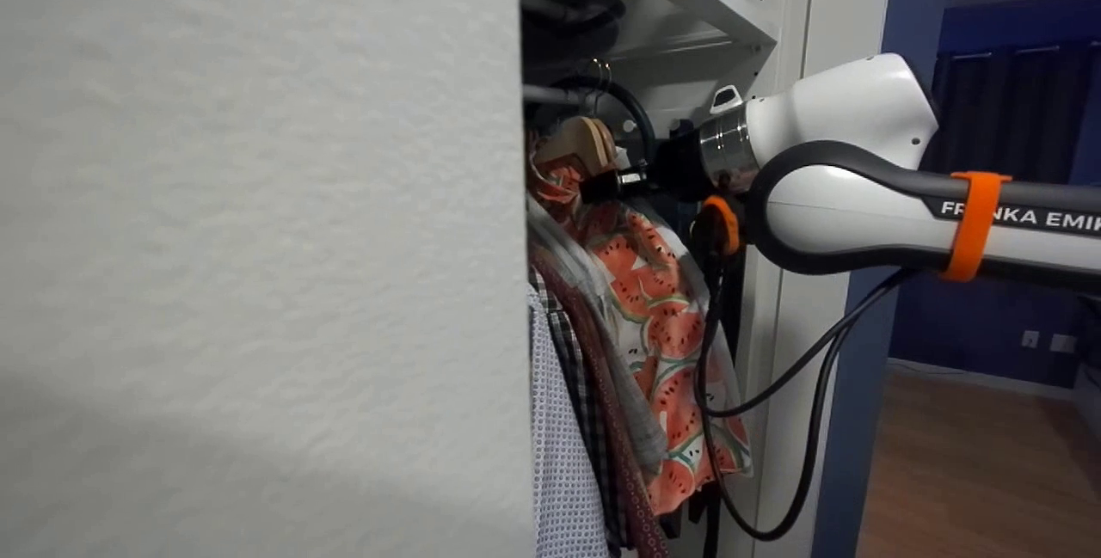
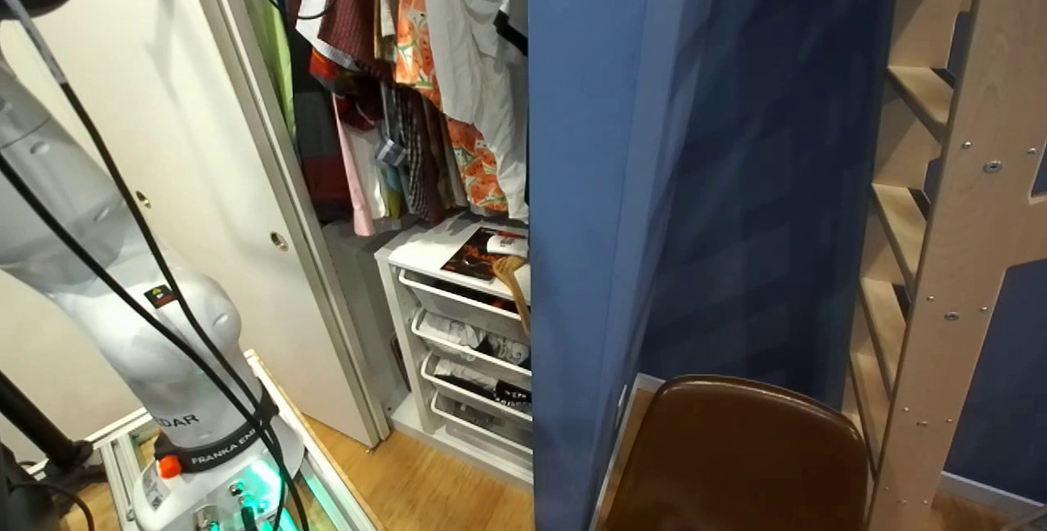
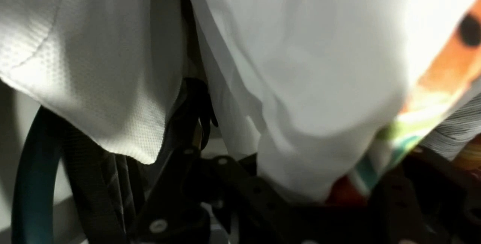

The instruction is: Move the two shirts on the hangers to the rod

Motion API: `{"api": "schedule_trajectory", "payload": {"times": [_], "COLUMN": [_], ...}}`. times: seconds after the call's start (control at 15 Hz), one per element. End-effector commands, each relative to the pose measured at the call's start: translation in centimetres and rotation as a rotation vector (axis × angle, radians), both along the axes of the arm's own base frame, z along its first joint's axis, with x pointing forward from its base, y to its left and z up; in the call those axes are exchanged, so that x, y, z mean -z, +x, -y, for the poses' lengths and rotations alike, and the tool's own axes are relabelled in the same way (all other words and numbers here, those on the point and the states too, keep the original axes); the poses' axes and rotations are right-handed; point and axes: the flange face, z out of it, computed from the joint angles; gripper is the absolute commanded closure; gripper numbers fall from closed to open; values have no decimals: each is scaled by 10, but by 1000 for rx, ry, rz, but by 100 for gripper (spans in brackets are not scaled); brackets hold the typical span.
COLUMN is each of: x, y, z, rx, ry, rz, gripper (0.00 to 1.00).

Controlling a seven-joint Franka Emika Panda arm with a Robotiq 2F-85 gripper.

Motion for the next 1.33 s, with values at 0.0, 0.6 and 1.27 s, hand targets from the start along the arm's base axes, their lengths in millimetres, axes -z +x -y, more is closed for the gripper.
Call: {"api": "schedule_trajectory", "payload": {"times": [0.0,0.6,1.27], "x": [0,5,-18], "y": [0,38,82], "z": [0,0,4], "rx": [0,24,63], "ry": [1,39,146], "rz": [1,29,210], "gripper": [96,99,99]}}
